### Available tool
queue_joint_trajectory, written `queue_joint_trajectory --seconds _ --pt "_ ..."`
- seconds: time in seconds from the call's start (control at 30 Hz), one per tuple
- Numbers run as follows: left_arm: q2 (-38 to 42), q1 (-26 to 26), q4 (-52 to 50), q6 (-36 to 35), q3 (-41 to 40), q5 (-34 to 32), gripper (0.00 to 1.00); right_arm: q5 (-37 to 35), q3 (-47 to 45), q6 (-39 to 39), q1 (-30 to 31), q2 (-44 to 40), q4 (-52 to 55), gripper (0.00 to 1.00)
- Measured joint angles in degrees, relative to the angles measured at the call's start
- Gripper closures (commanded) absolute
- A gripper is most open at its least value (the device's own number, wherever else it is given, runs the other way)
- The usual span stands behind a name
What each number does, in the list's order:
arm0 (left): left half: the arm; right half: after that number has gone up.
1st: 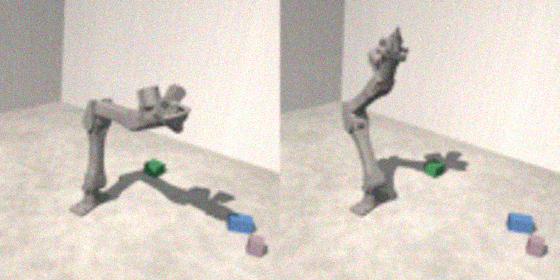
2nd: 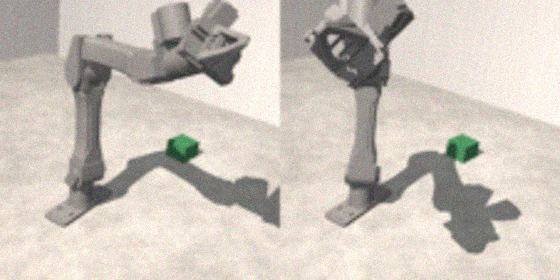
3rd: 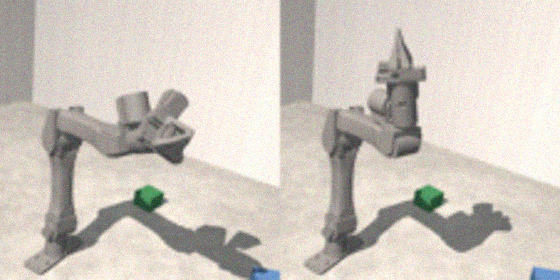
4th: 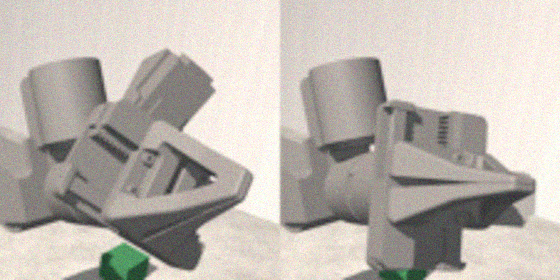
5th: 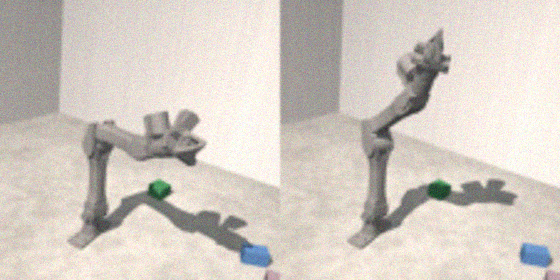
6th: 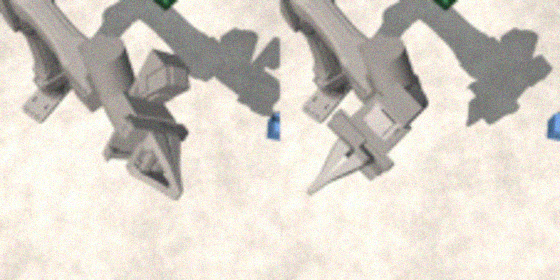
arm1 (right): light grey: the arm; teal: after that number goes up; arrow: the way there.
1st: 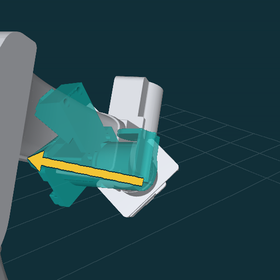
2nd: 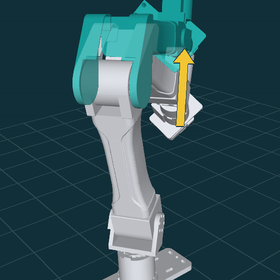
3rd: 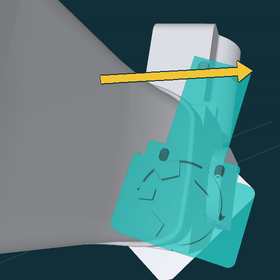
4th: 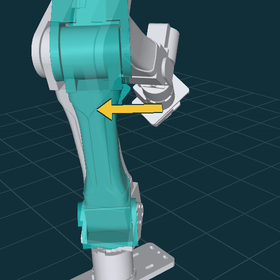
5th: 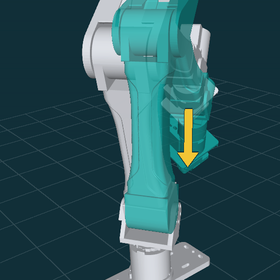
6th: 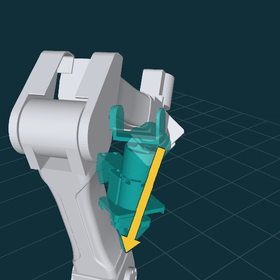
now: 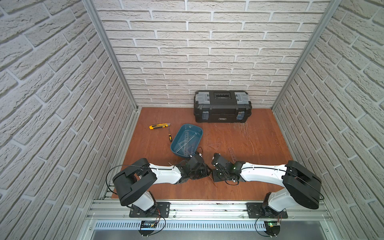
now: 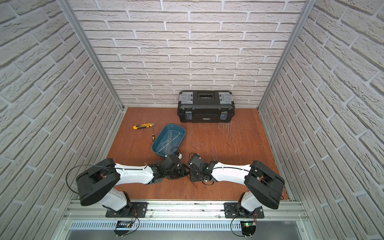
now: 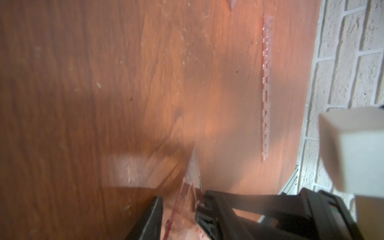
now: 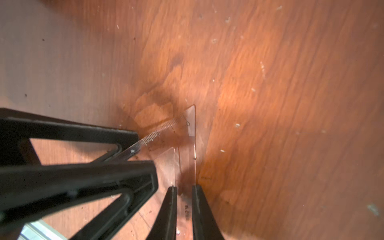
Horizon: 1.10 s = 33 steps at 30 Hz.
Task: Put the scattered rulers into the storage box
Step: Pick up the ruler from the center of the board, then place the ruler in the storage box.
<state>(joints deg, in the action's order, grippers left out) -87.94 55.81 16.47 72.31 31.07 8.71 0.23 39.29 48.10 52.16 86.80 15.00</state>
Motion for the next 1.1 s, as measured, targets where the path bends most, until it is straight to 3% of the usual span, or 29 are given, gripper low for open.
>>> queue_joint_trajectory --seconds 0.37,0.57,0.67,0.73,0.9,1.1 --pt "1.4 0.3 -2.9 0.5 -0.7 0.5 0.71 0.4 -0.5 0.1 -0.2 -0.5 -0.7 0.87" --pt "0.4 0.3 -2.3 0.8 -0.6 0.8 0.82 0.5 -0.5 0.1 -0.2 -0.6 -0.8 0.87" --pt "0.3 0.2 -1.7 0.9 -0.5 0.8 0.92 0.5 -0.5 0.1 -0.2 -0.7 -0.8 0.86" --pt "0.4 0.2 -1.2 0.8 0.0 0.9 1.00 0.4 -0.7 0.1 -0.2 -0.9 -0.8 0.81" --pt "0.5 0.2 -2.1 0.9 1.2 1.2 1.00 -0.6 -0.8 -0.5 -0.2 -5.4 6.9 0.54" --pt "6.1 -0.7 -10.2 -0.4 1.8 0.5 1.00 -5.7 4.2 -2.2 -1.3 -21.8 23.6 0.47"
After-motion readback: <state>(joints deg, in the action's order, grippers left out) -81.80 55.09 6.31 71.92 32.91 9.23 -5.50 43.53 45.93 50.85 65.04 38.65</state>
